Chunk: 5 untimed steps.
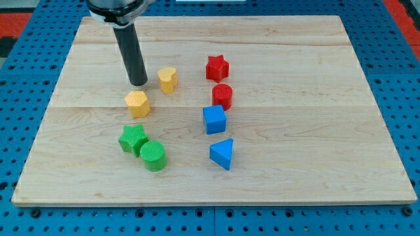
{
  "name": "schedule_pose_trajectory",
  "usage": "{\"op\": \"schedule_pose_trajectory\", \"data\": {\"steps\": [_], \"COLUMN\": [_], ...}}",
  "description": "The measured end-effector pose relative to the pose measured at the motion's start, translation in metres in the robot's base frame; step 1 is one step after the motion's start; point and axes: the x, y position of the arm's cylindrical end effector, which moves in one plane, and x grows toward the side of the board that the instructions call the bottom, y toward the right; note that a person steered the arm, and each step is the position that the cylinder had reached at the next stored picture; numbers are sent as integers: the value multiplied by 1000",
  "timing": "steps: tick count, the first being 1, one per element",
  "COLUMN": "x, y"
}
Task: Put the blue cube at the top right side of the blue triangle
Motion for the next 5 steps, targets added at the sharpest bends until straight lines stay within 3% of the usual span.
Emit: {"op": "schedule_pose_trajectory", "data": {"steps": [1,5], "x": [3,83], "y": [22,59]}}
